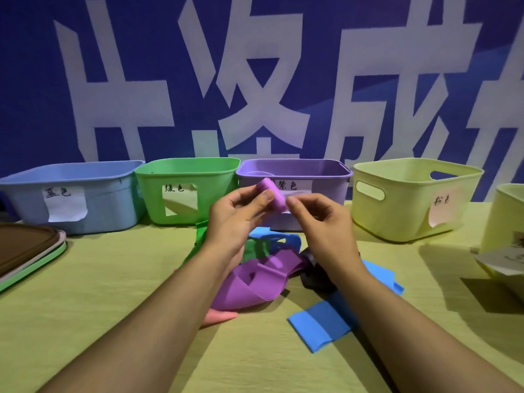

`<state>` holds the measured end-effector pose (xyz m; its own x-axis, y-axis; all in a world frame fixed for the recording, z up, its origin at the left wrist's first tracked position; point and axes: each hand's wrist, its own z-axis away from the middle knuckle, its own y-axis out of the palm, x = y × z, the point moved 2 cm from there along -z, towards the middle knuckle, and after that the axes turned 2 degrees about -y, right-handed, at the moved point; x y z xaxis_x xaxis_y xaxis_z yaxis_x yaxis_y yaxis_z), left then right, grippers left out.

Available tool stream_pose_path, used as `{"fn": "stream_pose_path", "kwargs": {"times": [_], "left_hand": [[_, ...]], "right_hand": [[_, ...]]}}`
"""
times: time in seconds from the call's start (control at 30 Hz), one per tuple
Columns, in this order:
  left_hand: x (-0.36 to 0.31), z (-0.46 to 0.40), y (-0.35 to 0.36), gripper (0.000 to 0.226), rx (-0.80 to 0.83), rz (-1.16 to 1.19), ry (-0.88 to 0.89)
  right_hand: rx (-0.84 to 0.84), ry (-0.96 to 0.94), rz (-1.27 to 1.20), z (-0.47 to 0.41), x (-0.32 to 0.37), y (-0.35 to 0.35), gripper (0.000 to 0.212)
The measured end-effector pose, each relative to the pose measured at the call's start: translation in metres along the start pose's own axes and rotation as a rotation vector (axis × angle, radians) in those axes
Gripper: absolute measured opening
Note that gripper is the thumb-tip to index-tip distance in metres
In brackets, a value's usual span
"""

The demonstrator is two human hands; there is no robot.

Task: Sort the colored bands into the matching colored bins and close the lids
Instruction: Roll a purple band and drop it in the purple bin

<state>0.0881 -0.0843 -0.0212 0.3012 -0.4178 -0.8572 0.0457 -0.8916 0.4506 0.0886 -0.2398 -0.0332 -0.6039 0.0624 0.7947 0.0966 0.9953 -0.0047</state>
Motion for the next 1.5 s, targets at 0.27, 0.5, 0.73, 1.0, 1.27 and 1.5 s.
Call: {"fn": "stream_pose_path", "kwargs": {"times": [0.27,0.5,0.73,1.0,1.27,1.5], "left_hand": [[-0.036,-0.053,0.022,0.026,0.023,-0.717,0.233],[-0.066,-0.12,0.065,0.031,0.193,-1.285,0.186],[-0.036,-0.163,0.073,0.024,0.339,-1.477,0.0],[-0.033,-0.155,0.067,0.026,0.27,-1.337,0.148],[-0.054,-0.058,0.05,0.012,0.141,-0.896,0.299],[-0.009,-0.007,0.002,0.006,0.128,-0.74,0.106]], "right_hand": [[-0.196,-0.071,0.34,-0.007,-0.005,-0.019,0.021],[-0.096,-0.093,0.482,-0.006,-0.007,-0.014,0.024],[-0.071,-0.056,0.502,-0.008,-0.01,-0.017,0.025],[-0.05,-0.066,0.52,-0.008,-0.012,-0.016,0.025],[0.106,-0.019,0.573,-0.008,-0.006,-0.012,0.018],[0.376,0.006,0.81,-0.002,-0.005,-0.007,0.034]]}}
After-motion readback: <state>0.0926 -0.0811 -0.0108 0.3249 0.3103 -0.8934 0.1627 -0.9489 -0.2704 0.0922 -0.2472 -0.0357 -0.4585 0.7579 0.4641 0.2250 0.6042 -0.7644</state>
